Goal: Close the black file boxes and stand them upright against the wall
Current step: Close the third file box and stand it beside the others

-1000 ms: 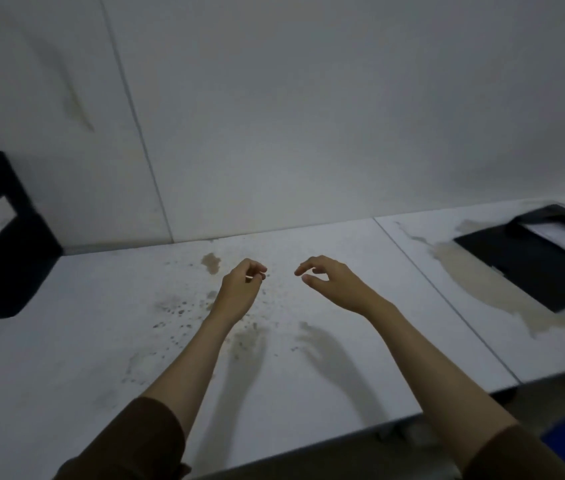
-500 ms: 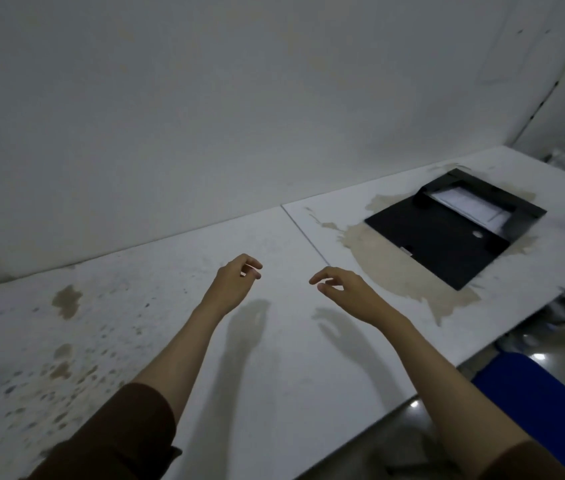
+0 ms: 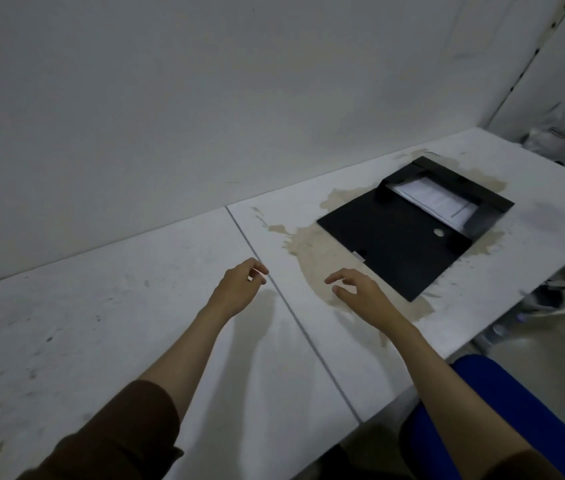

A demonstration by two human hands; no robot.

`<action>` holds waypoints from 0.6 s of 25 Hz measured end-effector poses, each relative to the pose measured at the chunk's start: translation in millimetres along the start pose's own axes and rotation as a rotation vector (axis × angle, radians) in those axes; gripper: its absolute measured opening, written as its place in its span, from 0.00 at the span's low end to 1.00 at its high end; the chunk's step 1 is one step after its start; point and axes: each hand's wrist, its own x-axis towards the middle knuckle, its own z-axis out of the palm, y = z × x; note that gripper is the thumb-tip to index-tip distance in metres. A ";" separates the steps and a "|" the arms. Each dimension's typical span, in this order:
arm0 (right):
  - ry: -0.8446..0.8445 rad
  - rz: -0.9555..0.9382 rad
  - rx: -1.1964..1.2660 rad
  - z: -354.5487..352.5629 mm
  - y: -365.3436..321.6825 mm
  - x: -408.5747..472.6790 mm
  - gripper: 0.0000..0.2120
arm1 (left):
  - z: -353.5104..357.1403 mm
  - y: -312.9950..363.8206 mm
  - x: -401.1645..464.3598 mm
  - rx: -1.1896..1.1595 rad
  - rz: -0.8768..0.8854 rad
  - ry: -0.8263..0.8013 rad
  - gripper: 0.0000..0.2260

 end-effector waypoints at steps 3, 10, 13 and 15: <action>0.008 0.031 -0.039 -33.1 36.8 13.0 0.09 | 38.2 18.7 16.5 0.000 -0.028 -0.001 0.08; 0.032 0.154 -0.321 -94.1 126.3 52.1 0.22 | 118.0 40.5 43.5 0.004 -0.069 0.031 0.08; -0.052 0.253 -0.418 -99.9 142.0 61.4 0.33 | 139.5 39.1 45.2 0.051 -0.110 -0.017 0.11; -0.118 0.300 -0.467 -97.5 149.4 64.2 0.38 | 148.1 35.4 47.4 0.098 -0.136 -0.079 0.13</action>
